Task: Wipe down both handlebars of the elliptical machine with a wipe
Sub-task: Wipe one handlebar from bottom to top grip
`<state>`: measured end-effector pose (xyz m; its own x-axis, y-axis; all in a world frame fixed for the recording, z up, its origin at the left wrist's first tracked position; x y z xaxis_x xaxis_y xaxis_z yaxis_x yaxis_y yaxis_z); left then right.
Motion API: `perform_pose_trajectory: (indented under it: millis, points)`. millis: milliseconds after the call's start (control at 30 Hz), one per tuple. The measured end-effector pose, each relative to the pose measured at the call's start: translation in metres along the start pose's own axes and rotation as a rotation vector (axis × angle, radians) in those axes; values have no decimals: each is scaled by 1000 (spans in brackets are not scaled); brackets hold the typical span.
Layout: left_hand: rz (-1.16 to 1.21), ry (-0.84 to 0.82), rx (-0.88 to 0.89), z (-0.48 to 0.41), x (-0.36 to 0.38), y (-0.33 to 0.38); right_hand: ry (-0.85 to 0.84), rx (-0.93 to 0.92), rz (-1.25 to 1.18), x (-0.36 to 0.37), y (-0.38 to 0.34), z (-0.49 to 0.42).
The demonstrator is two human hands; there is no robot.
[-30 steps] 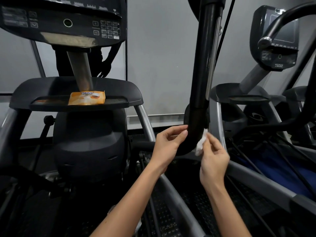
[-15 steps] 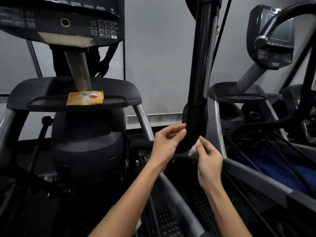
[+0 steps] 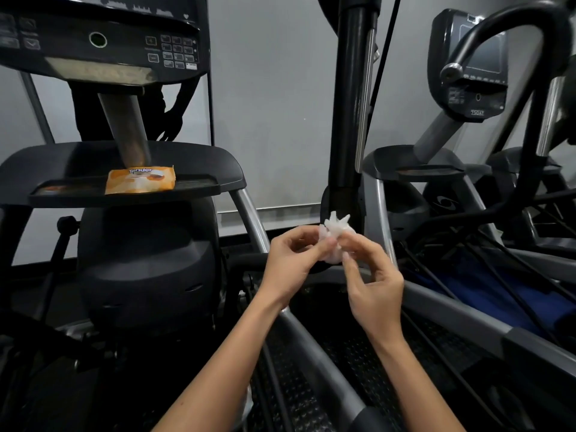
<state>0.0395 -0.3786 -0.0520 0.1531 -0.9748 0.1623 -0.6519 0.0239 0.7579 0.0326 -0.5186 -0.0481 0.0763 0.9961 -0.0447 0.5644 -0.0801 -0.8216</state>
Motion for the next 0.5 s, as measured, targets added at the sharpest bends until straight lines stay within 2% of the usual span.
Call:
perform_pose_trajectory:
  millis: [100, 233, 333, 400, 500]
  points:
    - [-42, 95, -14, -4, -10, -1, 26, 96, -129, -8, 6, -4]
    - [-125, 256, -29, -14, -21, -9, 123, 149, -164, -16, 8, -19]
    - [-160, 379, 60, -16, -15, 3, 81, 233, -198, -8, 16, -30]
    - [-177, 391, 130, -7, -4, 12, 42, 281, -208, -1, 20, -33]
    - [-202, 324, 182, 11, 3, 8, 17, 304, -205, 6, 24, -32]
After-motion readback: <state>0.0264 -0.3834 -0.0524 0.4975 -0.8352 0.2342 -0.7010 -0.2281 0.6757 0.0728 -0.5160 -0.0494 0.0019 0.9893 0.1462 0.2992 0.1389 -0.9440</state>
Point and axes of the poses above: each hand's wrist, its own z-axis away from the middle knuckle, its own x-axis out of the palm, y = z × x, the point moved 8 cm from there along -z, towards the middle knuckle, and after that the axes turned 15 degrees about x, right-handed, at the moved point
